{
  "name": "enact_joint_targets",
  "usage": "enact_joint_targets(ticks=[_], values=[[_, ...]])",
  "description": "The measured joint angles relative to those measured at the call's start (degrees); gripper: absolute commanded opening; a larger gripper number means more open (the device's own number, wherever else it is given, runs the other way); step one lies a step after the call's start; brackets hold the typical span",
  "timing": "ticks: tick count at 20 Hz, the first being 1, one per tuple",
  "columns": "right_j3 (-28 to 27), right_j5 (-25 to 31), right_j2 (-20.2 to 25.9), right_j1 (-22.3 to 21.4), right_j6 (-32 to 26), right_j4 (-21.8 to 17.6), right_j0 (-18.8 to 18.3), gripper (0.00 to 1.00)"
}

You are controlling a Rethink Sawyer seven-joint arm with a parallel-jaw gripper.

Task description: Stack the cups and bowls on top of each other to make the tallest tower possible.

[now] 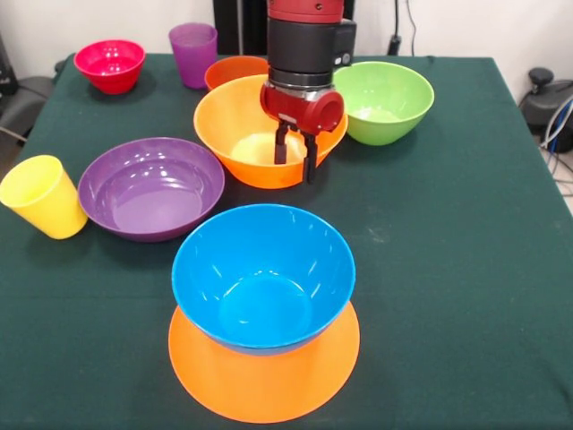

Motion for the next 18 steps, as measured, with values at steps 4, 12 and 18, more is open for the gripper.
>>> enact_joint_targets(ticks=[4,12,18], values=[[0.11,-0.48,0.17,-0.1,0.0,-0.01,0.05,0.0],[0.43,-0.44,0.19,-0.42,0.0,0.26,0.18,0.0],[1.92,0.54,-0.04,-2.58,0.0,3.27,1.3,0.0]])
